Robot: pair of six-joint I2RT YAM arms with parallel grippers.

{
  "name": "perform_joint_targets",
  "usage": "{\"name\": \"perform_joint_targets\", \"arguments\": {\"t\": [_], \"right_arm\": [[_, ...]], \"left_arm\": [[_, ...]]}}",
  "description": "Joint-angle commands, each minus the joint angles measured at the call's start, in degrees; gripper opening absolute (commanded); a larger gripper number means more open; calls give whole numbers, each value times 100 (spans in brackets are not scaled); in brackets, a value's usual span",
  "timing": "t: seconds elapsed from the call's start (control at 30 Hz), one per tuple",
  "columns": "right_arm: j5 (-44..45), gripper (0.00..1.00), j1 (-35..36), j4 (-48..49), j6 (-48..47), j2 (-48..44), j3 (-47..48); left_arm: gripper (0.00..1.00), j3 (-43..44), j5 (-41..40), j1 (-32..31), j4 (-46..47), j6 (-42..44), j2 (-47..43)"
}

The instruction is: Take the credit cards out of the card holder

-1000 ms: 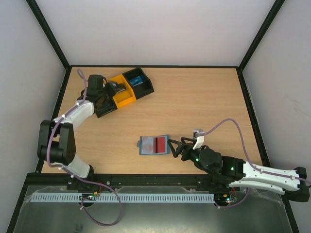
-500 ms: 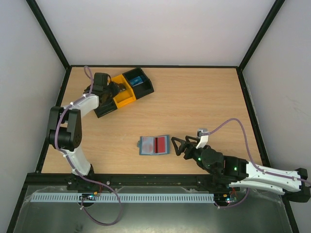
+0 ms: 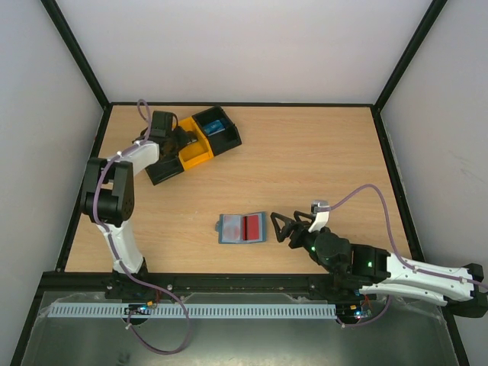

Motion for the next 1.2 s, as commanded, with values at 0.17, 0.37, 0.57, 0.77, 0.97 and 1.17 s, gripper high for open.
{"name": "perform_joint_targets", "arguments": {"t": [0.17,0.37,0.57,0.77,0.97,1.17], "right_arm": [[134,98,27,114,-47,122,98],[231,98,28,60,-52,155,118],[337,98,27,110,-56,220,126],[240,98,27,151,-59,307,187],[55,98,27,143,-78,574,316],[-175,98,27,26,-28,452,401]], "left_arm": [[4,292,-119,19,-110,156,234],[3,356,-242,22,-107,292,420],[3,271,-328,19,21,293,460],[12,267,-235,19,62,302,470],[19,327,-169,23,-6,341,354],[35,404,-102,26,-102,337,37]]}}
